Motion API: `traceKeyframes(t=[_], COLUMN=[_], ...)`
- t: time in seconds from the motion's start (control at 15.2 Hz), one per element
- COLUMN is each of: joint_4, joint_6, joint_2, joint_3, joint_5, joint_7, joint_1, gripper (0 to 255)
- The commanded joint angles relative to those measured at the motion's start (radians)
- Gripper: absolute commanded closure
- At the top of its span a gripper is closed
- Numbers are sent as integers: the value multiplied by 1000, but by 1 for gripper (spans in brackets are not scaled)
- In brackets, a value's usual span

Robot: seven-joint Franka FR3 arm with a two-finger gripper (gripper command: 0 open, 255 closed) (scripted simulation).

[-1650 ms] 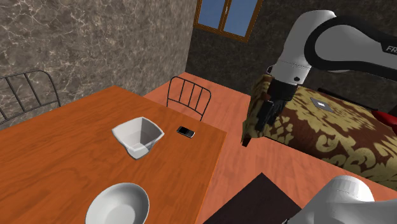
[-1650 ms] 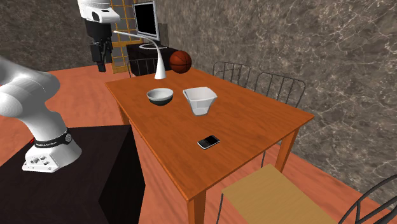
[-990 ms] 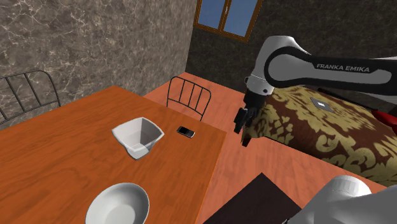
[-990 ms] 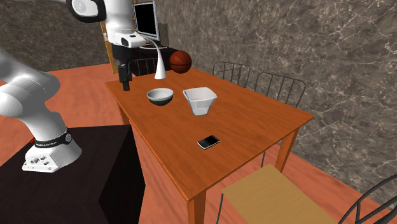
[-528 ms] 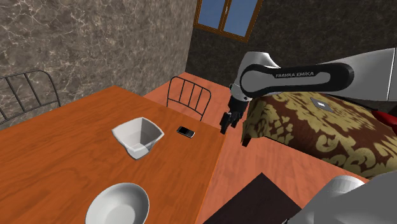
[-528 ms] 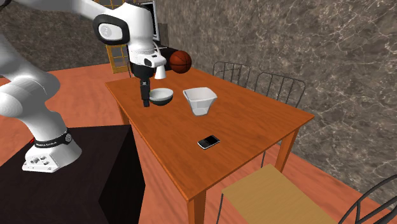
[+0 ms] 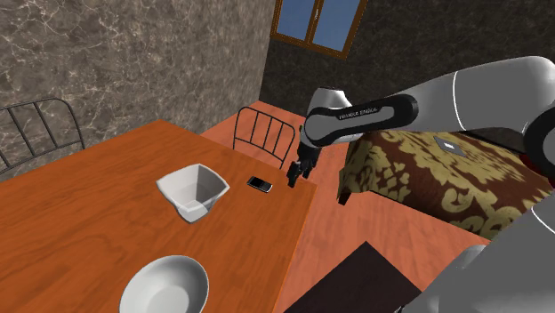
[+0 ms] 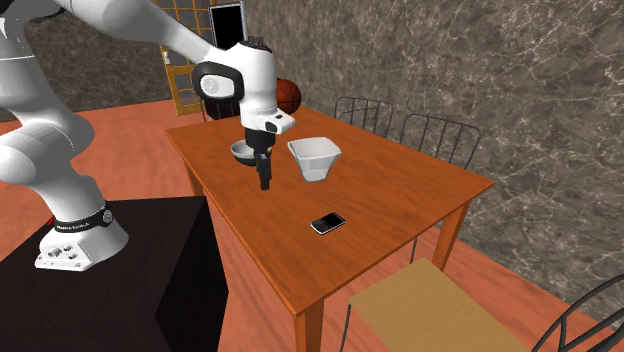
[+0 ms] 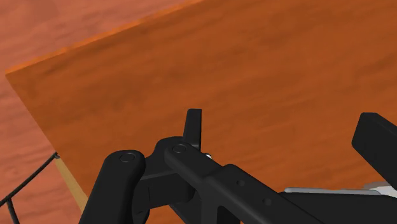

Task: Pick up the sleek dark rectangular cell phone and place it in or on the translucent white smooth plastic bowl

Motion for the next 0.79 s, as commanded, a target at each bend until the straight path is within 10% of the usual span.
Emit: traceKeyframes(t=[0.0, 0.73], joint_4=[44, 387], joint_6=[44, 160], joint_2=[81, 500], joint_3=[-3, 5], joint_5=[1, 2], joint_7=[-20, -89], joint_1=[-3, -16], gripper=[0, 0])
